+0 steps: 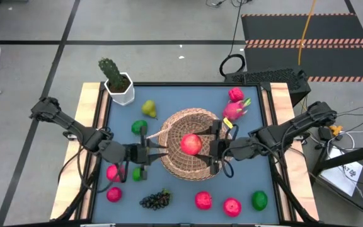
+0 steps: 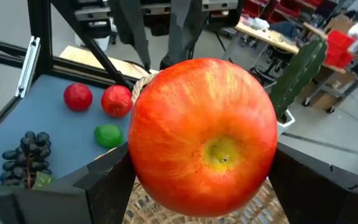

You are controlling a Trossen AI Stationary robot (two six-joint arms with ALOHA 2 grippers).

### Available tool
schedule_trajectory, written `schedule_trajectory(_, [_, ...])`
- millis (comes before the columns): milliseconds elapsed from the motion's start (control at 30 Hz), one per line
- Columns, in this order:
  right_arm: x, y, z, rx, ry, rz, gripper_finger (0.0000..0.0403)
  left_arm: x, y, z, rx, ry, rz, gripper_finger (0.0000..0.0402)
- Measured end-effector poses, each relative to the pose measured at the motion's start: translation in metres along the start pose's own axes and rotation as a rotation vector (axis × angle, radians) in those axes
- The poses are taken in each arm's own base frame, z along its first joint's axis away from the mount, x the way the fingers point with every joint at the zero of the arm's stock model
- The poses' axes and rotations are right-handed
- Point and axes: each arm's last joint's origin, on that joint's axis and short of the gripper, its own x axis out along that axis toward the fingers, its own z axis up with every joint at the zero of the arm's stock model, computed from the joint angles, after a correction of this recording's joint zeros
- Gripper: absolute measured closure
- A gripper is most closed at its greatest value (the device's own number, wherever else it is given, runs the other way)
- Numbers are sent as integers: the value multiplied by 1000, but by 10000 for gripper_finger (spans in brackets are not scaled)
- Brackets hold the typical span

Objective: Build produce basket
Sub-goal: Put the red apple into the brown basket

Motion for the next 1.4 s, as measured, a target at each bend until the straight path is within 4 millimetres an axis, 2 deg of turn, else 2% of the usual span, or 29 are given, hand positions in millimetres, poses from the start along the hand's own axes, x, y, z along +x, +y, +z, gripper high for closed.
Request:
schedule_trajectory(233, [0,0,-1,40,9,2,83,19,-9,-5,146,53,173,163])
schedule_trajectory(367, [0,1,-4,63,23,5,83,31,-15,-7,153,76,301,82])
schedule_trajectory(500, [3,4,-15,35,43,5,83,34,-17,-5,81,42,305,12])
schedule_trajectory(800, [12,5,-35,-89,50,-88,83,30,-3,8,-140,-92,169,39])
schedule_trajectory(1033, [15,4,-41,-160,54,-131,83,31,18,16,-216,-135,395,41])
schedule_trajectory(1133, [14,4,-40,-168,56,-143,83,33,13,14,-143,-132,317,47])
schedule_trajectory(1233, [14,4,-40,-172,56,-140,83,38,6,12,-155,-146,238,46])
schedule_trajectory(1400, [14,4,-40,-176,56,-136,82,51,1,4,-128,-113,223,18])
